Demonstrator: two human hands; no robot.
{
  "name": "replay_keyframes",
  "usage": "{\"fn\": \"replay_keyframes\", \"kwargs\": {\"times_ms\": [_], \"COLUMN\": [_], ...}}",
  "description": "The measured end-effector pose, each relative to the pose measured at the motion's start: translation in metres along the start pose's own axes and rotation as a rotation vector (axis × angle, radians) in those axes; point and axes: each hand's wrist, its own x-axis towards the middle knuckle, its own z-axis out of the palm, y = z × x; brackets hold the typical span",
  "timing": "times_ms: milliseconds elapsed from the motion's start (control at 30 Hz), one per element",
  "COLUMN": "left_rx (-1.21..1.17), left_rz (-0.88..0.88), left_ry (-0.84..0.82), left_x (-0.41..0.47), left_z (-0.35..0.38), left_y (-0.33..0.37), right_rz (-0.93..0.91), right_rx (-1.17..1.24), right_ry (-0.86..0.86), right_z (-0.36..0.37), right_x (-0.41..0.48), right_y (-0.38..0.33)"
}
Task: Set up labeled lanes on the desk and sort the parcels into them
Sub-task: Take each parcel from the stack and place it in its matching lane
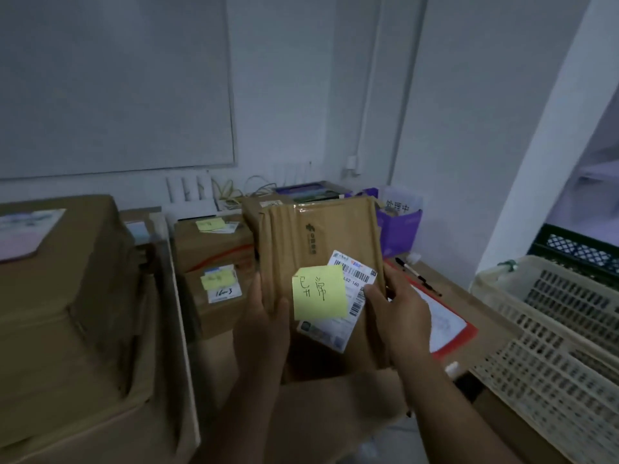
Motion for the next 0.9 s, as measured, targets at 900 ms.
{"fn": "replay_keyframes", "kwargs": {"times_ms": [900], "left_rx": [0.427], "left_rz": [-0.558], "left_ry": [-0.095], "left_x": [0.114], "left_z": [0.122], "left_y": [-0.106], "right_rz": [-0.056], "right_rx": [-0.504], "right_ry": [-0.657], "right_z": [0.172], "right_x": [0.174], "right_y": [0.083]}}
